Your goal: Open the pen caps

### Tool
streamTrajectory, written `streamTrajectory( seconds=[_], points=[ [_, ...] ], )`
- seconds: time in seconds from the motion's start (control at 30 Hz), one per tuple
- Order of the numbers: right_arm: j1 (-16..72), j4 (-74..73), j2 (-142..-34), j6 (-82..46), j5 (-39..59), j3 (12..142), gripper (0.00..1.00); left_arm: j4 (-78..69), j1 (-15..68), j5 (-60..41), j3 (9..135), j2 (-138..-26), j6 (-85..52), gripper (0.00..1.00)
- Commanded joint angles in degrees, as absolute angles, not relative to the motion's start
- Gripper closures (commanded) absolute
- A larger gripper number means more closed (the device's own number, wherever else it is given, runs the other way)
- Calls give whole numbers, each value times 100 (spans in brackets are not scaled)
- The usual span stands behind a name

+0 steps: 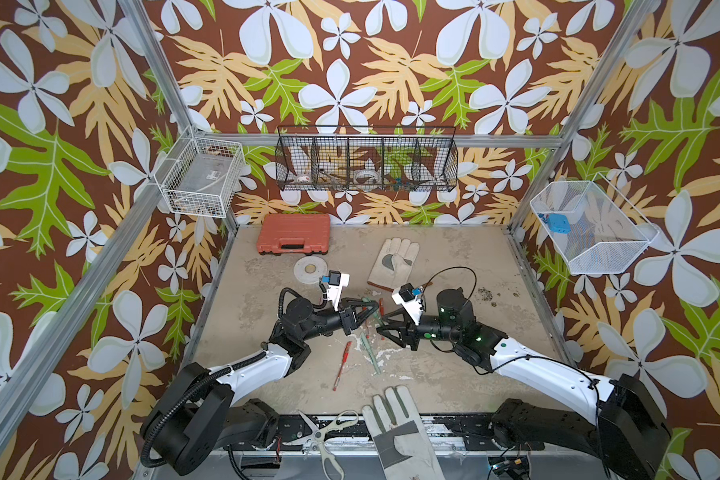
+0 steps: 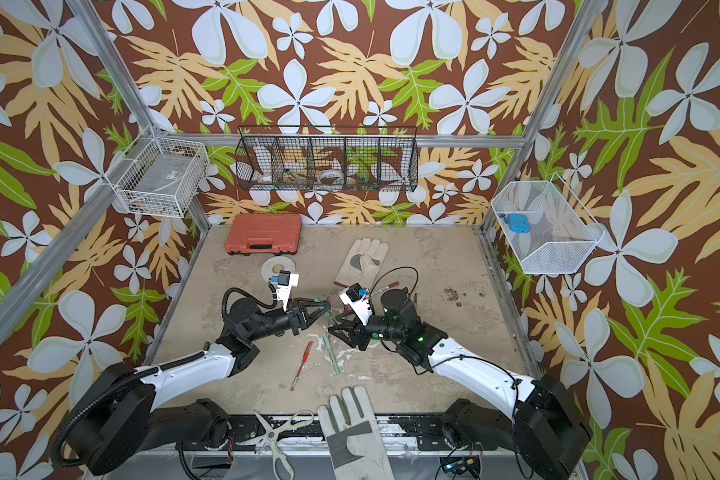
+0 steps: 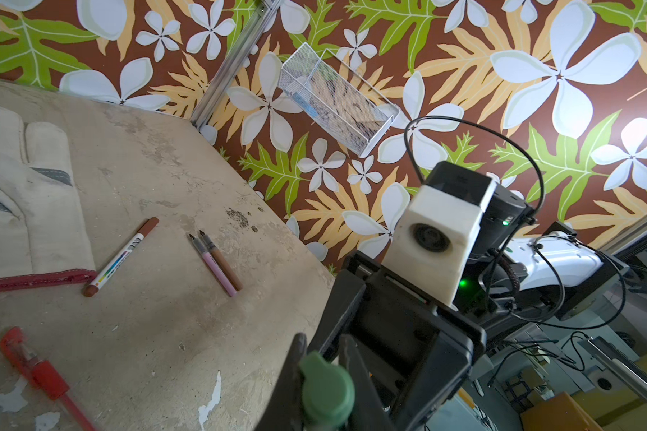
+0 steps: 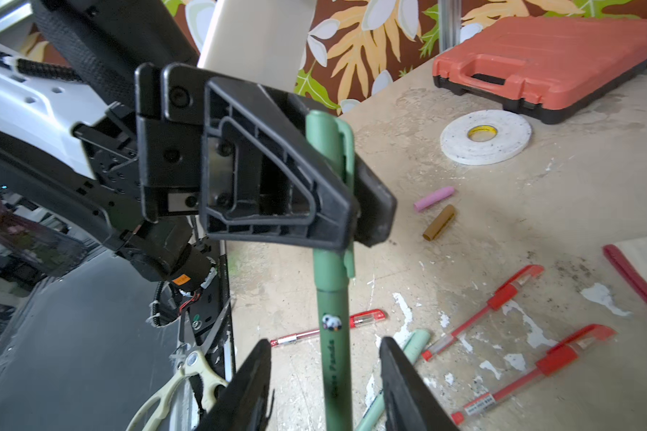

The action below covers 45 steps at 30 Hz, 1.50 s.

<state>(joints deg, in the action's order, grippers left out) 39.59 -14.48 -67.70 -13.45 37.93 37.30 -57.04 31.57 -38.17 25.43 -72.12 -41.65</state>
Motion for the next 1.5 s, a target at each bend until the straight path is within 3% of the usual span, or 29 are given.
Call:
streamTrajectory(
  seconds=[0.0,0.13,0.2,0.43,0.7,0.87,0.93,1.17,1.47],
  points=[
    [3894,-1741,-6834,-1518,4526,3719,57,-6117,3190,-4110,2571,-7257,-4111,100],
    [3806,-1805,-7003,-1627,4826,3751,60,-6221,3218,-4201,2566,-7295,-4113,100],
    [3777,-1918,-7077,-1712,4995,3728,67,-6232,3225,-4211,2568,-7303,-4117,100],
    [3767,-1957,-7090,-1696,5019,3728,71,-6266,3236,-4235,2566,-7312,-4131,100],
    [3770,-1953,-7093,-1660,4756,3692,99,-6302,3235,-4236,2558,-7313,-4159,94],
    [3801,-1857,-6965,-1652,4163,3649,100,-6269,3242,-4135,2531,-7263,-4151,62],
    [3920,-1712,-6817,-1559,3542,3634,100,-6200,3237,-4073,2522,-7216,-4119,56],
    [4438,-1419,-6488,-1292,1731,3583,100,-5810,3234,-3807,2575,-7204,-4008,54],
    [4475,-1332,-6592,-1253,1509,3619,100,-5774,3237,-3761,2575,-7211,-4017,54]
  ],
)
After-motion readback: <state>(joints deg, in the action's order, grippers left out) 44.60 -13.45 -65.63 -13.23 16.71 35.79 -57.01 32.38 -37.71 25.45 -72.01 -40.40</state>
